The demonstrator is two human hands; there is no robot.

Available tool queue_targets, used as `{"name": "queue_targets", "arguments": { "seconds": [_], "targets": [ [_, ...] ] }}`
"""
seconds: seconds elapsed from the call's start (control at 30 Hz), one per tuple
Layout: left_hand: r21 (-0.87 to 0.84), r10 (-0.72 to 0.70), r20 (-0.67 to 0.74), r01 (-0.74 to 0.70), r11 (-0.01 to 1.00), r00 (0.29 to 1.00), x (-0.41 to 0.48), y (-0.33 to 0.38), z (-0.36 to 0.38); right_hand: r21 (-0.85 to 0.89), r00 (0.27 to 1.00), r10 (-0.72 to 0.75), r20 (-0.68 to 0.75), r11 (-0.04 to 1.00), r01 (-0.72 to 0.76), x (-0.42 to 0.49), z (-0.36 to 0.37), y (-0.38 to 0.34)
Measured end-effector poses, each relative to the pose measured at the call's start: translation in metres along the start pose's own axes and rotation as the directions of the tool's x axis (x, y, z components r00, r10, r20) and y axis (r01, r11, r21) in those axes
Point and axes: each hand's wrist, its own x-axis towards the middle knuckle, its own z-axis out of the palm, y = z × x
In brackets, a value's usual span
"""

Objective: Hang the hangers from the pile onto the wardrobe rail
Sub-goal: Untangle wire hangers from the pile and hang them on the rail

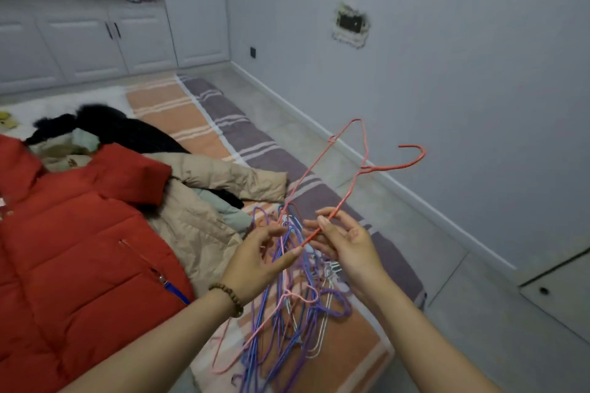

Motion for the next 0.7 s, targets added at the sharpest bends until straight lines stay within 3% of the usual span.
{"name": "queue_targets", "arguments": {
  "seconds": [0.2, 0.33, 0.47, 0.7],
  "targets": [
    [-0.105, 0.297, 0.198, -0.281, 0.954, 0.934, 0.010, 0.166, -0.029, -0.075, 0.953, -0.276, -0.127, 0.960, 0.269, -0.065, 0.002, -0.162],
    [-0.340, 0.358, 0.310, -0.249, 0.907, 0.881, -0.007, 0.279, -0.033, -0.158, 0.869, -0.451, -0.203, 0.891, 0.426, -0.134, 0.003, -0.259],
    [-0.447, 0.472, 0.414, -0.278, 0.850, 0.779, -0.041, 0.379, -0.027, -0.355, 0.729, -0.612, -0.306, 0.784, 0.509, -0.214, -0.005, -0.335],
    [-0.607, 0.686, 0.527, -0.342, 0.717, 0.501, -0.134, 0.515, 0.023, -0.632, 0.414, -0.784, -0.462, 0.619, 0.466, -0.377, -0.041, -0.405]
  ]
}}
